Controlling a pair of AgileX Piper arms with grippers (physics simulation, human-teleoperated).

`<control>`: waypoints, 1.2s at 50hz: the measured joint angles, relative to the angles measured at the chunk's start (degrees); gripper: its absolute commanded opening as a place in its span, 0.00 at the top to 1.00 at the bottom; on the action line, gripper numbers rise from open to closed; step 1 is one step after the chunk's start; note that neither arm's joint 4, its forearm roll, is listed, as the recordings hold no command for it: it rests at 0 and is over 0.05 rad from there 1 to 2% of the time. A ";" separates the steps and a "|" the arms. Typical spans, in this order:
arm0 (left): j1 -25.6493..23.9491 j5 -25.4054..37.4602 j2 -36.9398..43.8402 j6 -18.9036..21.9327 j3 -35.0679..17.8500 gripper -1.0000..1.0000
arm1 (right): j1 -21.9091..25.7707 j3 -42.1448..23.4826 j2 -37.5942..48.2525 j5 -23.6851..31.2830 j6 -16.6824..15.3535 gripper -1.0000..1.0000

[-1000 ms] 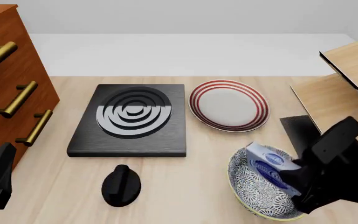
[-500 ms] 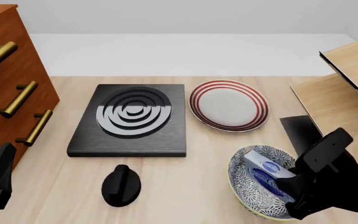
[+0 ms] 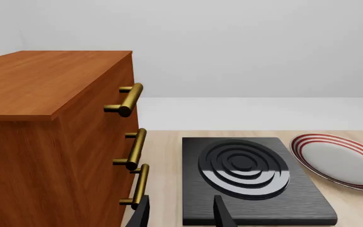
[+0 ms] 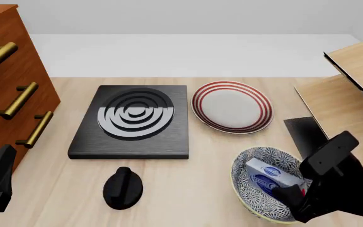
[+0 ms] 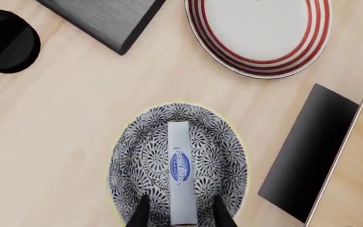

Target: Pick up the cream cheese and put it in the bowl.

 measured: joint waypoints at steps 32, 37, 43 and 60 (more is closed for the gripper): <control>0.00 0.00 0.00 0.00 0.00 0.00 | 0.54 -8.66 -3.57 8.05 -1.22 0.00; 0.00 0.00 0.00 0.00 0.00 0.00 | 0.76 -10.68 -4.49 9.53 -1.32 0.00; 0.00 0.00 0.00 0.00 0.00 0.00 | 0.94 -13.42 -5.91 10.98 -1.07 0.00; 0.00 0.00 0.00 0.00 0.00 0.00 | 3.03 -18.98 -12.94 12.77 2.45 0.00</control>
